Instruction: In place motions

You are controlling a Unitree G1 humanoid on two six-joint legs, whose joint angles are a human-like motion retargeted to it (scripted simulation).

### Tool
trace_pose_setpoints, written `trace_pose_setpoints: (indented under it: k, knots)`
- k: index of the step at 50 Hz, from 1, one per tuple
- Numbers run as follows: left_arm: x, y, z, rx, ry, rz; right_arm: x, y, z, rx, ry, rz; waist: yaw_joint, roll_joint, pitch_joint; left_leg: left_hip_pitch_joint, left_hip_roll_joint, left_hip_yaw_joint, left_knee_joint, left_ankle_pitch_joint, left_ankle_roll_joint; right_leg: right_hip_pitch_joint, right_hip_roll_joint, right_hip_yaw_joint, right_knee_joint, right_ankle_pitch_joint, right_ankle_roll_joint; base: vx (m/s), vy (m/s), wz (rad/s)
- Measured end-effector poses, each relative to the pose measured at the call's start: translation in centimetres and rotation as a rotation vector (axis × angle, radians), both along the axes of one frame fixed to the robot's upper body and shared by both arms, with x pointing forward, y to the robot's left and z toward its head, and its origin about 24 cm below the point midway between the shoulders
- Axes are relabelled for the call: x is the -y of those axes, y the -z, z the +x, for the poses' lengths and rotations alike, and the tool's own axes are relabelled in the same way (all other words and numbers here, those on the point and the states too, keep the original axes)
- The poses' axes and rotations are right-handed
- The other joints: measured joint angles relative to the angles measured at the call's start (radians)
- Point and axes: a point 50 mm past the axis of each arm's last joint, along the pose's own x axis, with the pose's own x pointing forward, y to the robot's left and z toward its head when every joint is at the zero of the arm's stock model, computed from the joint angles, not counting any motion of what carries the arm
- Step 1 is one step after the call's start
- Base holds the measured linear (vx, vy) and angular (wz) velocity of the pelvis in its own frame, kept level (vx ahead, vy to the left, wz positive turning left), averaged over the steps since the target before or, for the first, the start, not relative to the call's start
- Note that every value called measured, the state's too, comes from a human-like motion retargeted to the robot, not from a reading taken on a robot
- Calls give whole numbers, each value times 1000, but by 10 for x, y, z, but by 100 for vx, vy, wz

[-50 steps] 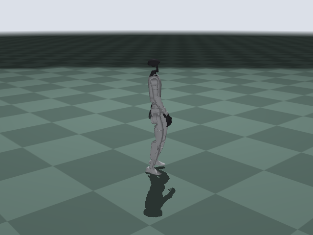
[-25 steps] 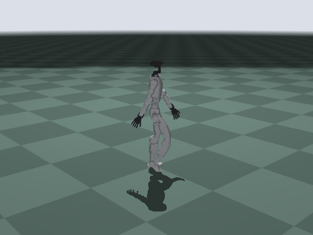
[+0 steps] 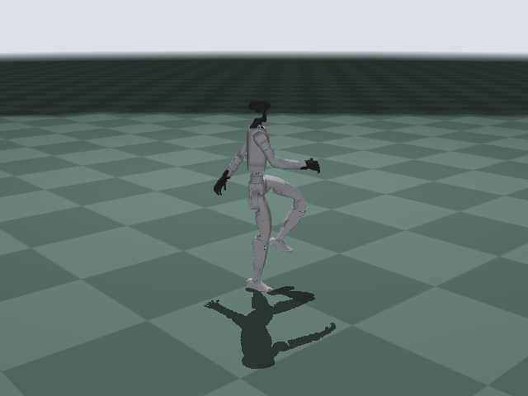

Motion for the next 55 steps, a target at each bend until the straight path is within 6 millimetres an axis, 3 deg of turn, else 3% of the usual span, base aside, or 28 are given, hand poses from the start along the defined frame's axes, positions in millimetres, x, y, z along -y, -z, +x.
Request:
trace_pose_setpoints:
  k: [3,5,6,8,10,11,13,14,16,17,20,22,25,27,30,32,34,36,37,38,40,42,44,46,48,50,52,55]
  knots:
    - [0,17,36,116,74,-74,7,70,-39,-243,29,-21,-44,4,-59,377,-194,-5,-439,30,-98,38,-29,-15,-7,-19,43,36,30,43]
    - [-1,27,62,184,142,-98,17,126,-85,-490,46,-57,-67,-7,-94,656,-365,-45,-890,107,-155,53,-40,-24,29,-44,56,48,11,-3]
    - [-3,32,80,217,191,-93,27,154,-114,-619,71,-85,-58,14,-115,789,-420,-73,-1145,57,-189,40,0,-17,76,-46,49,55,17,-32]
    - [-3,41,115,270,307,-65,54,201,-183,-880,161,-156,-106,69,-190,998,-406,10,-1491,-36,-212,-37,48,-121,252,41,43,55,16,51]
    - [4,50,164,347,423,-10,88,230,-257,-1145,280,-303,-265,120,-265,967,-367,-90,-1621,-11,-208,-307,-4,-228,654,281,17,26,12,184]
    - [2,53,204,457,514,31,108,236,-289,-1284,350,-379,-363,147,-267,914,-363,-161,-1602,1,-205,-437,29,-169,777,313,48,-11,15,197]
    - [-4,36,314,795,726,84,147,233,-338,-1537,488,-477,-463,189,-193,865,-354,-206,-1584,28,-180,-644,49,-129,1026,311,49,-60,19,107]
    - [-7,11,376,984,827,103,164,227,-355,-1635,547,-489,-500,212,-121,859,-342,-228,-1573,36,-164,-727,28,-154,1148,281,39,-95,21,89]
    - [2,-66,484,1347,986,161,189,215,-387,-1771,683,-489,-564,244,21,851,-315,-276,-1556,59,-148,-904,-12,-209,1374,206,20,-85,26,136]
    - [13,-106,520,1503,1034,191,198,209,-405,-1812,759,-493,-588,249,70,849,-306,-281,-1558,74,-148,-991,-26,-224,1461,172,11,-51,23,139]
    - [35,-180,563,1822,1087,189,205,193,-463,-1891,989,-492,-669,260,100,843,-258,-205,-1569,89,-164,-1164,-67,-275,1569,109,2,-3,4,120]
    - [43,-197,569,1897,1093,187,203,175,-510,-1962,1164,-447,-687,270,32,817,-244,-196,-1568,98,-170,-1230,-67,-282,1562,90,1,47,-20,38]
    - [59,-182,561,1885,1133,129,193,145,-569,-2051,1454,-368,-627,265,-123,791,-267,-209,-1571,112,-176,-1215,-57,-256,1498,93,-6,63,-25,-38]
    - [67,-168,553,1854,1142,90,187,141,-577,-2040,1539,-331,-584,265,-179,798,-264,-223,-1591,117,-184,-1094,-66,-273,1418,92,-9,35,-17,-35]
    - [72,-139,536,1775,1125,42,182,155,-561,-1954,1558,-267,-520,265,-216,815,-277,-221,-1613,111,-182,-858,-30,-268,1221,135,26,-4,4,-82]
    - [55,-101,511,1650,1091,25,180,184,-511,-1889,1416,-200,-468,228,-156,913,-307,-172,-1614,85,-184,-592,39,-201,1014,163,62,-3,13,-140]
    - [44,-57,473,1470,1062,-30,176,198,-480,-1871,1278,-181,-436,222,-163,944,-323,-155,-1603,73,-186,-393,99,-145,779,192,95,15,6,-103]
    - [39,-2,405,1202,1014,-135,169,211,-443,-1822,1119,-182,-402,207,-184,964,-361,-141,-1569,70,-180,-148,134,-98,432,264,151,17,4,-67]
    - [37,21,363,1049,977,-193,164,217,-424,-1788,1041,-196,-389,194,-192,970,-380,-128,-1537,85,-181,-32,131,-105,266,240,162,12,2,-50]
    - [32,39,315,883,921,-248,158,223,-403,-1744,959,-225,-372,176,-200,975,-390,-89,-1487,120,-192,58,117,-134,148,71,126,5,-1,-93]
    - [21,54,223,562,772,-327,134,233,-344,-1618,788,-260,-308,110,-222,851,-349,51,-1183,298,-238,138,10,-317,-1,-44,21,-18,-16,-152]
    - [13,49,153,306,613,-313,100,232,-261,-1437,617,-168,-194,73,-207,526,-197,66,-703,467,-153,89,12,-74,-57,-10,78,-35,-47,-143]
    - [6,39,104,169,428,-239,56,204,-164,-1192,418,-42,-128,92,-102,307,-54,1,-351,362,-50,84,60,-47,-36,16,57,-51,-53,-69]
    - [9,34,85,146,264,-217,15,143,-74,-874,204,28,-57,104,31,138,91,-21,-113,263,-15,80,85,-66,-21,35,6,-90,-48,-123]
    - [13,33,77,161,195,-205,-14,71,-16,-536,63,50,36,76,151,31,134,12,14,175,0,77,62,-2,-7,48,-22,-74,-40,-153]
    - [8,30,68,176,169,-180,-26,7,15,-237,10,60,85,38,233,-65,79,42,65,125,1,78,20,39,1,59,-33,-32,-24,-66]
    - [1,21,48,117,120,-134,-34,-29,25,-50,8,92,130,-2,216,-141,22,90,47,123,1,46,-25,42,4,63,-32,14,6,-18]
    - [-14,4,14,6,31,-9,-39,-35,18,22,-29,124,153,-52,99,-171,-5,128,17,120,1,-6,-56,34,13,56,-28,54,19,52]
